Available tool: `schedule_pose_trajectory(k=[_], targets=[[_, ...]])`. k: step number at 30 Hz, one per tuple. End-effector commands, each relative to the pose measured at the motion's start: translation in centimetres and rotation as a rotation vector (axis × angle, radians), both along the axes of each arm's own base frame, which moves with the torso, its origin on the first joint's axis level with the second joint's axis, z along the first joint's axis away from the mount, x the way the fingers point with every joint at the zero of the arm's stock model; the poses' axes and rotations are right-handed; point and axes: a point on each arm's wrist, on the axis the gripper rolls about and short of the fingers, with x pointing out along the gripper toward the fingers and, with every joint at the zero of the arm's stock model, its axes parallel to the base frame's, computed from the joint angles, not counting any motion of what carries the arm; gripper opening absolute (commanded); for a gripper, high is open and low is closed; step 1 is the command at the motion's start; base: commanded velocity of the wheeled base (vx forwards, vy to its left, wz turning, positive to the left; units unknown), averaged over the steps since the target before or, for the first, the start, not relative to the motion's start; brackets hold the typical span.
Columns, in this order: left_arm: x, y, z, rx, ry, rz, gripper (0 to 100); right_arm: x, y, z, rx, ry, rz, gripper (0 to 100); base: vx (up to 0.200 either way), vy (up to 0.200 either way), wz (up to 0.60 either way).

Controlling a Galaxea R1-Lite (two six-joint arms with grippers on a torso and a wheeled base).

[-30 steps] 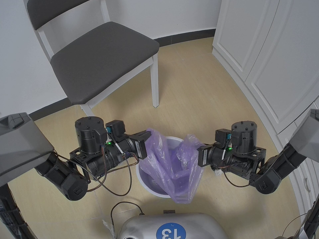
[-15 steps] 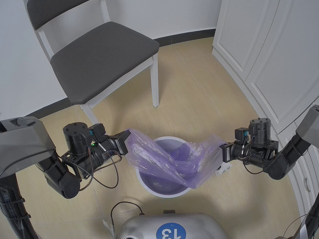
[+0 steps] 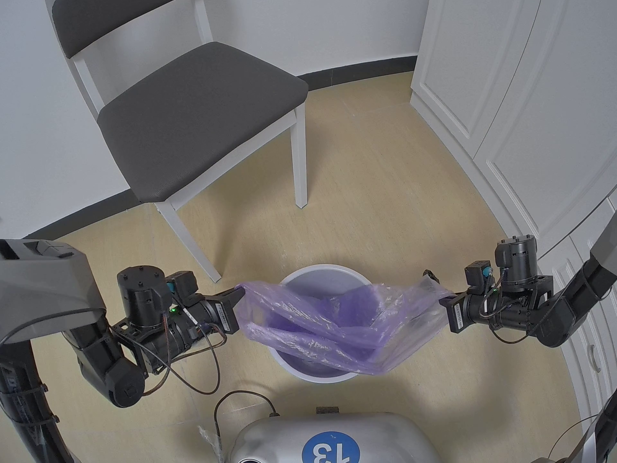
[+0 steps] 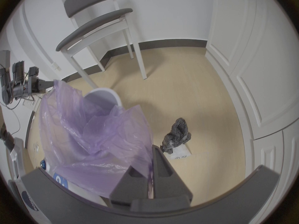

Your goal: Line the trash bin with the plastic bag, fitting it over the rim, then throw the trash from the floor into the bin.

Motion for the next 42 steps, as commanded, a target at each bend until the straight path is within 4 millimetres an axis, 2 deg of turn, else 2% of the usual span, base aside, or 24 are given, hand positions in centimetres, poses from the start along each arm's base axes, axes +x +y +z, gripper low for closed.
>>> schedule_pose_trajectory(k=[1,9,17,25,29,34,38,42], targets=[[-2.5,0.2,1.8,-0.001,-0.018,-0.032,0,-1.6,-0.2,1.2,-0.027,-0.02,0.038,0,0.0,0.0,0.0],[-4.5,-0.6,2.1,0.068,0.055,-0.119,0,-3.6,-0.1,0.9,-0.07,0.007,0.155,0,0.0,0.0,0.0],[-5.5,-0.3,1.0,0.147,0.107,-0.186,0,-4.7,0.1,-0.4,-0.152,0.04,0.233,0,0.0,0.0,0.0],[-6.4,-0.2,1.9,0.166,0.123,-0.212,0,-5.9,-0.6,0.5,-0.22,0.071,0.278,0,0.0,0.0,0.0],[-6.9,-0.1,2.0,0.179,0.164,-0.229,0,-6.1,-0.7,0.3,-0.242,0.083,0.297,0,0.0,0.0,0.0],[-6.2,-0.3,1.4,0.183,0.194,-0.235,0,-5.6,-0.5,-0.5,-0.256,0.104,0.306,0,0.0,0.0,0.0],[-4.8,-0.7,0.4,0.181,0.198,-0.212,0,-4.0,0.1,-1.9,-0.259,0.134,0.298,0,0.0,0.0,0.0],[-3.2,0.0,-0.5,0.163,0.179,-0.16,0,-2.6,0.9,-3.3,-0.201,0.145,0.249,0,0.0,0.0,0.0]])
